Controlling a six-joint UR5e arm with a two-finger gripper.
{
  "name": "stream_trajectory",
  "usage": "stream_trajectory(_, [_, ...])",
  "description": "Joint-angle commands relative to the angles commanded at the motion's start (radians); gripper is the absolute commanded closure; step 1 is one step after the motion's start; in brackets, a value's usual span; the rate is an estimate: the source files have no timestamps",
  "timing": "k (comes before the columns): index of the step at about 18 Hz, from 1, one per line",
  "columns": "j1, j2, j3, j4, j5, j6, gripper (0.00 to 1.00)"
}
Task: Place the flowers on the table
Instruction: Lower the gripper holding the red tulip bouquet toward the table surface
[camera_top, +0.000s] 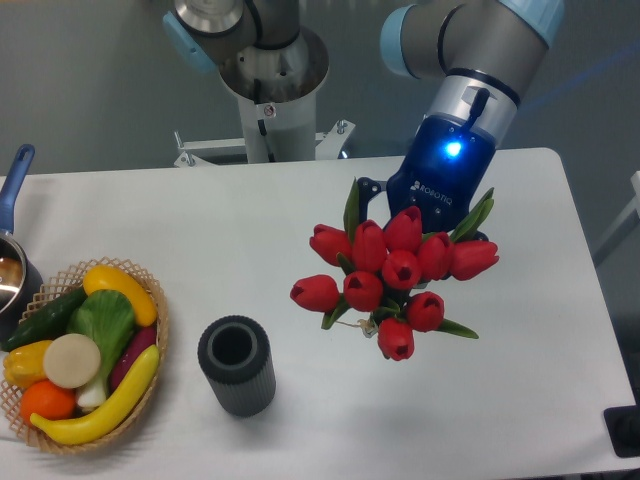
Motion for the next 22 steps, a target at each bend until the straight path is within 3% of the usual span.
stream_trajectory(22, [0.026, 0.029, -0.029, -0.002, 0.037, 0.034, 0.56])
